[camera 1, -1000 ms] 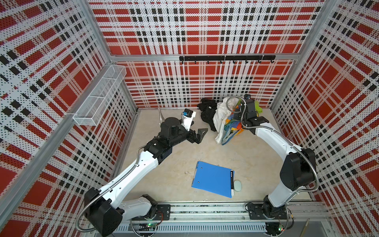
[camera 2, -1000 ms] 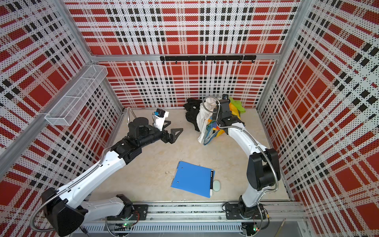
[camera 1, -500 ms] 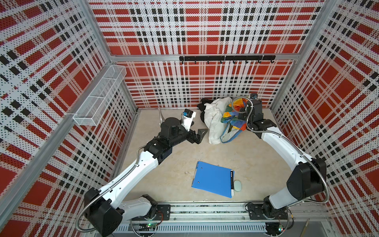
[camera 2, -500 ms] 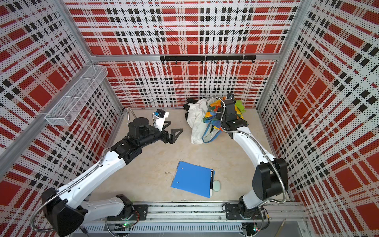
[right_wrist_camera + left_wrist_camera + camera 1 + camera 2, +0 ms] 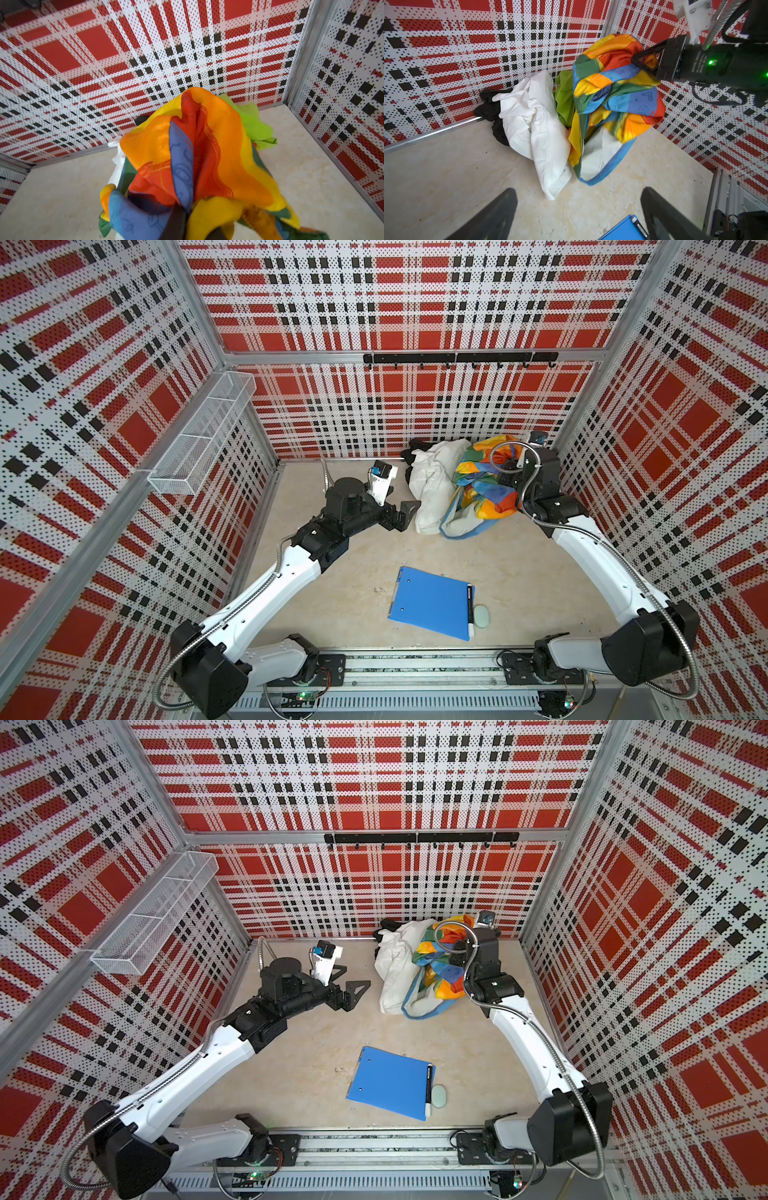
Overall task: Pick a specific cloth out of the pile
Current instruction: 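Lift the rainbow-striped cloth high with the right gripper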
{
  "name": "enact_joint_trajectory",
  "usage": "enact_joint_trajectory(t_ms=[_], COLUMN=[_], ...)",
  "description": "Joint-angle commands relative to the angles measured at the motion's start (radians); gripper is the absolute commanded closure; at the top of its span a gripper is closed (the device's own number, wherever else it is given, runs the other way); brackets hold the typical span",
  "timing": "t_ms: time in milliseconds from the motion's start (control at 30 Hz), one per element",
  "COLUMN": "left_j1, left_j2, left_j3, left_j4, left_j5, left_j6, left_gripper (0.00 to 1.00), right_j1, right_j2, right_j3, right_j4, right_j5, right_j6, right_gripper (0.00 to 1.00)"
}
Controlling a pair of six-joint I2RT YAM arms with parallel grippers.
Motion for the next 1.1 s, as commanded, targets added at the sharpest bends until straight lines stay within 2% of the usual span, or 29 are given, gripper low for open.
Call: enact_joint_trajectory(t_ms=[0, 433, 767, 1067], left_j1=[-0.008, -0.008, -0.009, -0.008], left_j2=[0.005, 0.005, 0.000, 0.007], left_j3=[0.033, 0.033, 0.033, 0.035], left_j4=[-0.006, -0.007, -0.006, -0.006], left_j5=[0.011, 0.030, 0.036, 0.041], left_j6=[0.013, 0.017, 0.020, 0.018], left_gripper=[0.04, 0.06, 0.06, 0.06], right_j1=[-0.018, -0.022, -0.025, -0.025], right_j2=[-0.034, -0.015, -0.019, -0.022], right_j3=[0.081, 0.258, 0.329, 0.405], right_j4=[0.119, 0.166, 0.225, 0.254], right_j5=[-0.020, -0.031, 0.069, -0.002], right_j6=[0.005, -0.006, 0.008, 0.005], right_gripper=[0.94, 0.94, 0.94, 0.93])
